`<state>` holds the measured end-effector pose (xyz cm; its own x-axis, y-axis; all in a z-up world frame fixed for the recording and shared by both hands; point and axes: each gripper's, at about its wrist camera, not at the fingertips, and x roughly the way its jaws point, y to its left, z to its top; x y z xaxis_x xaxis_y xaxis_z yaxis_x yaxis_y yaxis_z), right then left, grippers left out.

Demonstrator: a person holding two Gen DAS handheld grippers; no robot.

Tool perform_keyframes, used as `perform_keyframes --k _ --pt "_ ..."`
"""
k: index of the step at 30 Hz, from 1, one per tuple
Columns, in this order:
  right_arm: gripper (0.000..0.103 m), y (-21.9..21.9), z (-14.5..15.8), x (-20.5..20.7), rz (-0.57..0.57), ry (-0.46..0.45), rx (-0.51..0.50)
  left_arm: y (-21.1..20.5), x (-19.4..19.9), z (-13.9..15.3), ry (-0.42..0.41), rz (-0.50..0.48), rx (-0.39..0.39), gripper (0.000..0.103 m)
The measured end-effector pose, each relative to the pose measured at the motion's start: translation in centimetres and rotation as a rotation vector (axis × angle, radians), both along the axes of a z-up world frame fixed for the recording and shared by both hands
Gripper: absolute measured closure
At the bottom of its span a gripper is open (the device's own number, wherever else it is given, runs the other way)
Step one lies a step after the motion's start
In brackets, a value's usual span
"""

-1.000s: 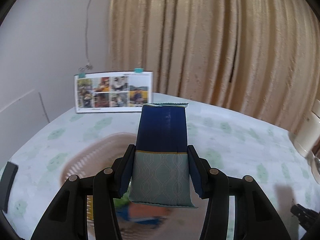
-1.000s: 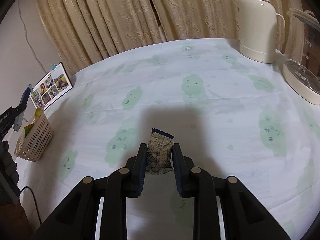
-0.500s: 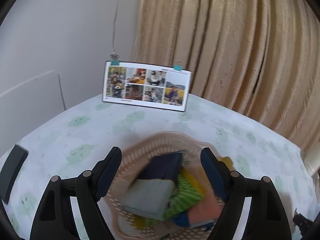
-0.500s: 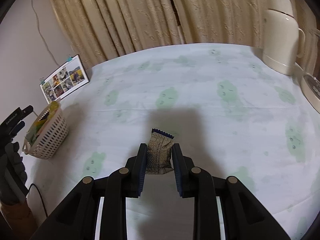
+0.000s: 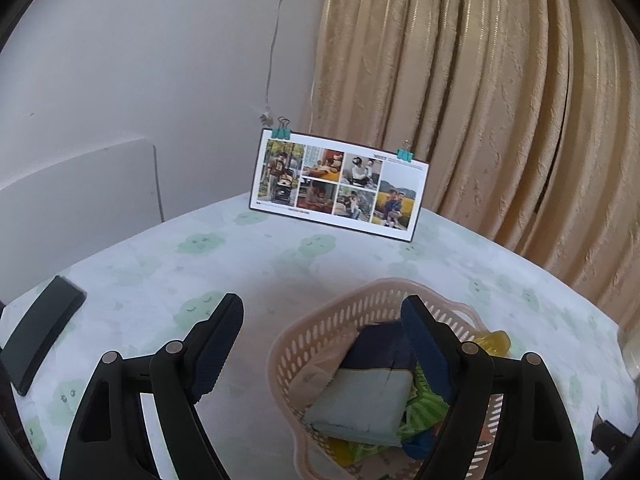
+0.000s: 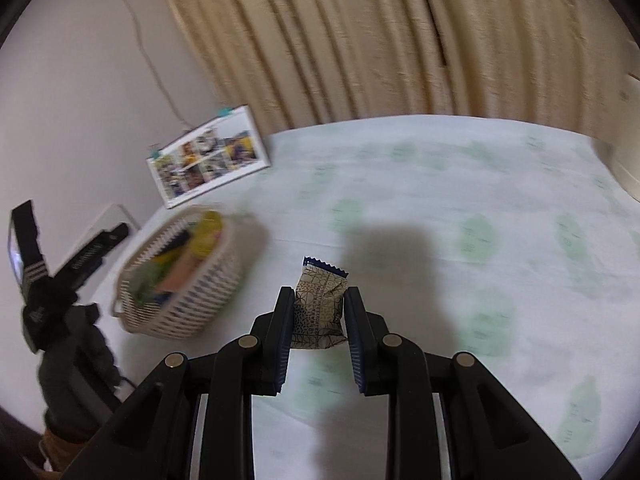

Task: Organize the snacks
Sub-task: 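Carry the silver packet into the pink basket and open the right gripper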

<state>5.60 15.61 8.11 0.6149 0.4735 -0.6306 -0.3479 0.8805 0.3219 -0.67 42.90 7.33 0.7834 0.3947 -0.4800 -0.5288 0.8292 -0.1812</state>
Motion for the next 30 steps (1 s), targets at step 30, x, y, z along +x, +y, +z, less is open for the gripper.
perform_keyframes --k 30 --pt "0.070 15.3 0.8 -0.8 0.295 -0.006 0.029 1.6 -1.2 -0.3 -0.019 0.065 -0.042 0.022"
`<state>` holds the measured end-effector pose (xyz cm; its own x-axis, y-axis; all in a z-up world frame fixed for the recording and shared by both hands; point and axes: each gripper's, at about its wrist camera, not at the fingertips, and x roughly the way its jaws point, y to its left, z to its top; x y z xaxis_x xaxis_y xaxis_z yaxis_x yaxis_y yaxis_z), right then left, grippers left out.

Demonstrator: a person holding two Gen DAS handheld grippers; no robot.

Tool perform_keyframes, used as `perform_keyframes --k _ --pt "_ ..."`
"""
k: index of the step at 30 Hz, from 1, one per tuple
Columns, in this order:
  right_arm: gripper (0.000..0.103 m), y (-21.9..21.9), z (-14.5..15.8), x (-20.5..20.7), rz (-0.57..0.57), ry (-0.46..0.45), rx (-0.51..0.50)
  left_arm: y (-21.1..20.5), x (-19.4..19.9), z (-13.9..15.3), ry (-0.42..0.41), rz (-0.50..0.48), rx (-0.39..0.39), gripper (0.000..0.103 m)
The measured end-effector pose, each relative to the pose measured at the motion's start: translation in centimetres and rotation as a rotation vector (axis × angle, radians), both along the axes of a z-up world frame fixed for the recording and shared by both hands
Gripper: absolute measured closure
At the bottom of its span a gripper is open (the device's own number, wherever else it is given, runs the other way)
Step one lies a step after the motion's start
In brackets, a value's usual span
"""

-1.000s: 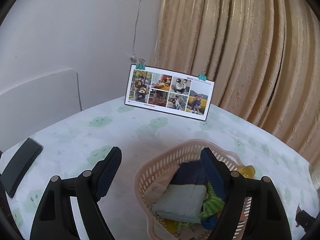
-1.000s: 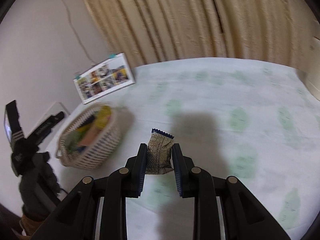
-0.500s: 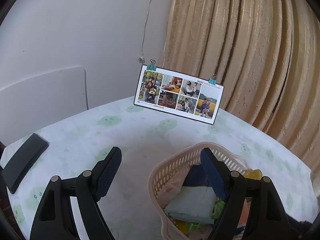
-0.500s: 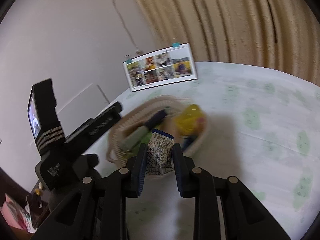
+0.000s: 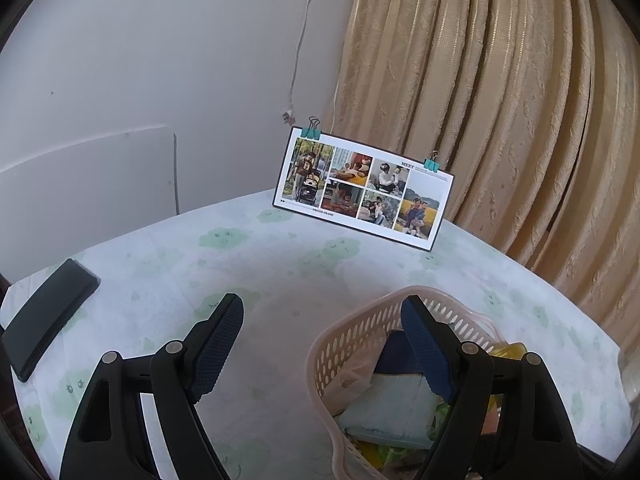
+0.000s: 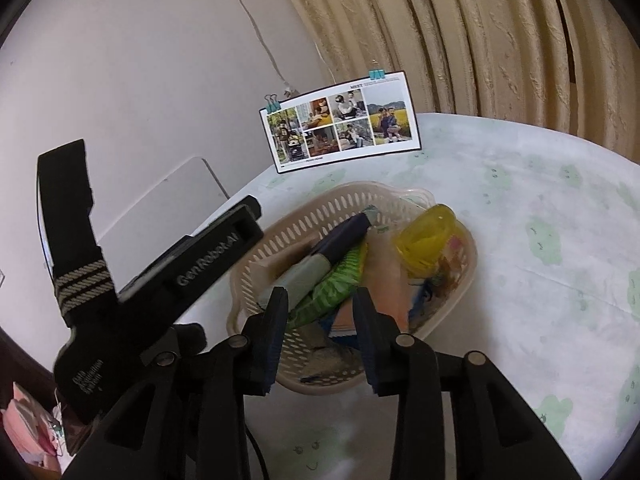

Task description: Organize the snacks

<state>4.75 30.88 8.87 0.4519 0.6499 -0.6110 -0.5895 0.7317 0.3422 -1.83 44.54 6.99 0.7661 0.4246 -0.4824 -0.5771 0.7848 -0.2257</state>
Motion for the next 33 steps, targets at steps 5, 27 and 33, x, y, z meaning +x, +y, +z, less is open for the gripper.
perform_keyframes --k 5,27,33 --pt "0.066 -1.7 -0.7 0.1 -0.049 0.007 0.013 0.0 0.0 0.0 0.000 0.001 0.001 0.022" --pt "0.020 -4.8 -3.0 -1.1 -0.104 -0.021 -0.042 -1.9 -2.7 -0.1 -0.009 0.096 0.154 0.022" --pt "0.008 -4.5 -3.0 -1.5 -0.112 -0.030 -0.084 -2.4 -4.4 0.8 0.031 0.076 0.251 0.013"
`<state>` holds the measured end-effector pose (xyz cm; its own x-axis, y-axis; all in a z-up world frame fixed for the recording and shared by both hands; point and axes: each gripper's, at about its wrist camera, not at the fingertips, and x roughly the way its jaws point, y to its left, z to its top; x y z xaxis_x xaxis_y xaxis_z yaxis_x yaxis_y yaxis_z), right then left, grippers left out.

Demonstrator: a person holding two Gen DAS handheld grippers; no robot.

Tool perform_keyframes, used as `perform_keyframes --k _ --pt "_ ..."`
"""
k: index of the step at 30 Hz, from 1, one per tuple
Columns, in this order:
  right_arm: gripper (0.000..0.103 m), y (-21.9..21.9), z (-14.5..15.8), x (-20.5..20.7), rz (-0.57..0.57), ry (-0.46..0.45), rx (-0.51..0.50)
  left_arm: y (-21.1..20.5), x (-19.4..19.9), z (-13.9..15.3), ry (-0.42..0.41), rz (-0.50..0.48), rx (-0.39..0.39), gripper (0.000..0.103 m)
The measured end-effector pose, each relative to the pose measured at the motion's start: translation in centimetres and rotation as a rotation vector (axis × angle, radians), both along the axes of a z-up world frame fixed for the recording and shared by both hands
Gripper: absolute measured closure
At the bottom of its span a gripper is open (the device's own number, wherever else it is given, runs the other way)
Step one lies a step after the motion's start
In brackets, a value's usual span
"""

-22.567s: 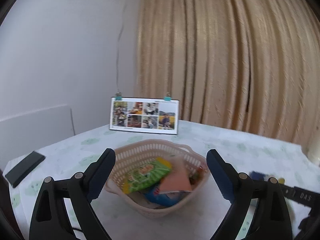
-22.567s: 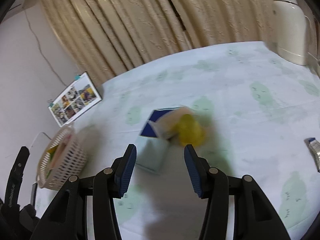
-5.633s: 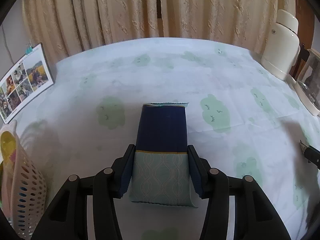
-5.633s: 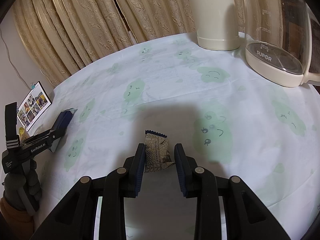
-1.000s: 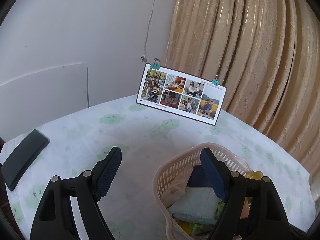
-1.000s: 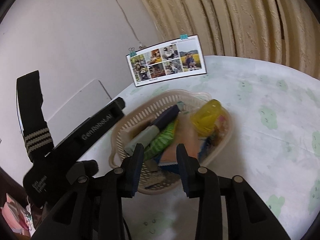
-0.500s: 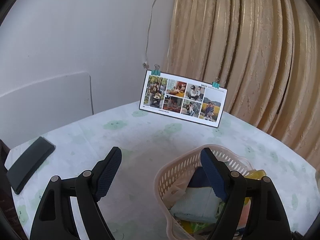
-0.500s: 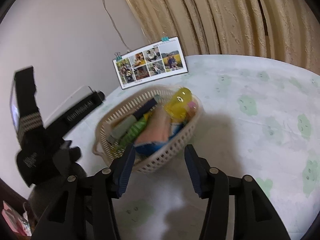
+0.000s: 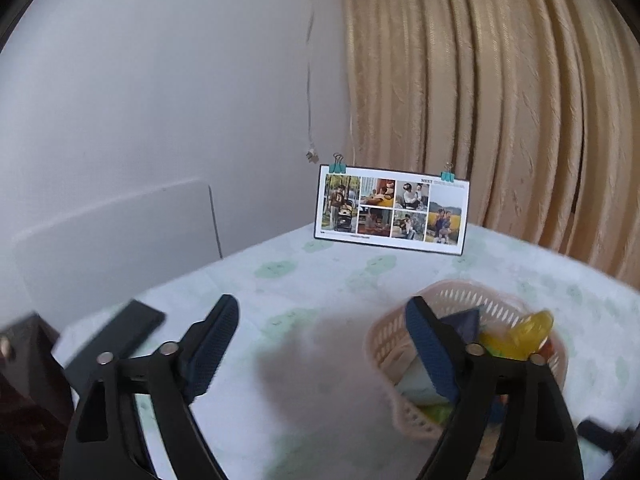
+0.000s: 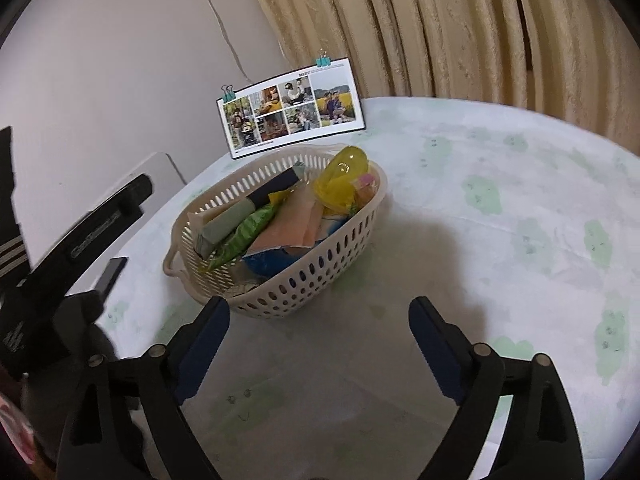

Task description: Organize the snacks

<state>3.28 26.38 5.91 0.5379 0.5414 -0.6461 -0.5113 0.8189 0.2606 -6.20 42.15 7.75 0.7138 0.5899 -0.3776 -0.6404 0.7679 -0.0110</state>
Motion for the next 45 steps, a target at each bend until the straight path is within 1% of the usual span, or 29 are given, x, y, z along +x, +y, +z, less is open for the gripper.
perform_keyframes --k 1,5,8,12,15,22,29,39,45 --pt "0.003 0.1 0.1 -0.2 -0.007 -0.018 -0.017 0.0 -0.3 0.0 0.006 -0.001 0.005 0.010" --pt "0.001 0.4 0.4 -0.7 -0.024 -0.068 -0.057 -0.2 -1.2 -0.6 0.045 -0.026 0.002 0.007" --pt "0.000 0.6 0.4 -0.9 -0.028 -0.085 -0.081 -1.1 -1.3 -1.3 0.093 -0.057 0.042 0.006" --pt "0.000 0.8 0.4 -1.0 -0.034 -0.105 -0.115 -2.2 -1.4 -1.9 0.128 -0.079 0.084 0.005" --pt "0.000 0.8 0.5 -1.1 -0.035 -0.113 -0.125 -2.4 -1.6 -2.1 0.135 -0.074 0.095 0.005" --pt "0.000 1.0 0.8 -1.5 -0.039 -0.138 -0.141 -1.8 -1.8 -2.6 0.152 -0.053 0.079 0.005" --pt "0.000 1.2 0.9 -1.7 -0.050 -0.163 -0.171 -2.6 -1.9 -2.9 0.159 -0.079 0.101 0.005" --pt "0.000 1.5 0.9 -1.9 -0.063 -0.188 -0.209 -2.9 -1.8 -3.0 0.164 -0.096 0.100 0.005" --pt "0.000 1.5 0.9 -1.9 -0.059 -0.185 -0.209 -3.1 -1.9 -3.1 0.166 -0.104 0.105 0.005"
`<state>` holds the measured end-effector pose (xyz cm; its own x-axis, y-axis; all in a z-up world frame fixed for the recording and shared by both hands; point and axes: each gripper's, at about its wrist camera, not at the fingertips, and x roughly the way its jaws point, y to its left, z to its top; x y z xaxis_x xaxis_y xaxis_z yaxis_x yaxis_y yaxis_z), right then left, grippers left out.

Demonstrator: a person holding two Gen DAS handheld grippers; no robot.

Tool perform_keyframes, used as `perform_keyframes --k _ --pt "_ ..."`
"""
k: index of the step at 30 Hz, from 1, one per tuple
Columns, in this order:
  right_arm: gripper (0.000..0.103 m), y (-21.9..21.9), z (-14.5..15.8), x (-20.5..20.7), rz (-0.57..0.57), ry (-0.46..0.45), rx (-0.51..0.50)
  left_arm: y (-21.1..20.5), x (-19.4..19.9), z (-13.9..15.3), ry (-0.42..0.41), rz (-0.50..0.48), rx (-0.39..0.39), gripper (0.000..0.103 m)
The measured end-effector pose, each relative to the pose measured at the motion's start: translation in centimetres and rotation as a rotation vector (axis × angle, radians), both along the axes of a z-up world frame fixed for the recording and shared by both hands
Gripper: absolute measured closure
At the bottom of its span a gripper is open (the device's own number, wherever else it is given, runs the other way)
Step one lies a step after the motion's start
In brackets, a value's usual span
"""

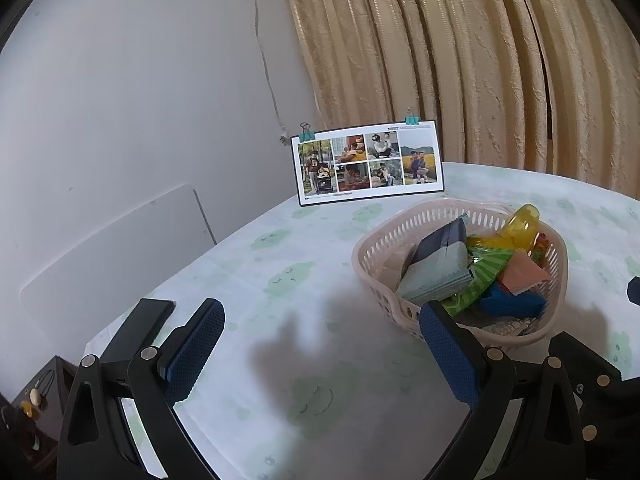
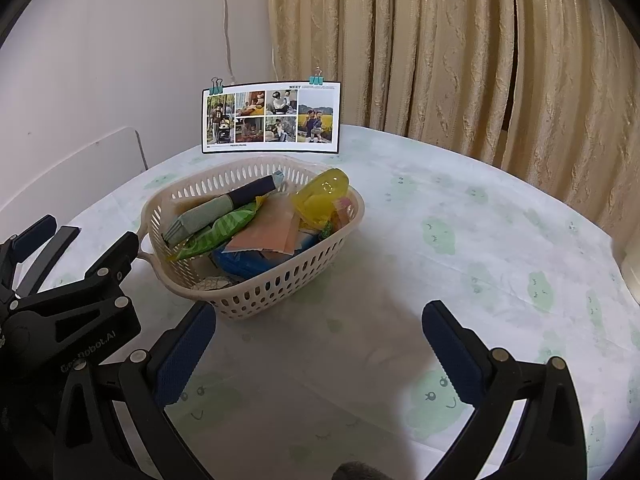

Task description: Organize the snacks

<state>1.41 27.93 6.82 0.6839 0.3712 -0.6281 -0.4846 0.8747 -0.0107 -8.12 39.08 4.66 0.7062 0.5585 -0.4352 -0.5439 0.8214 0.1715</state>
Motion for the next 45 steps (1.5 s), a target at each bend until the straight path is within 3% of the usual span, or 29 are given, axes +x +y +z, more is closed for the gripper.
perform_keyframes --k 45 --pt "0.000 -0.34 -0.21 0.14 -0.014 -0.003 -0.024 -0.48 0.11 -0.08 0.008 -0.013 0.003 0.005"
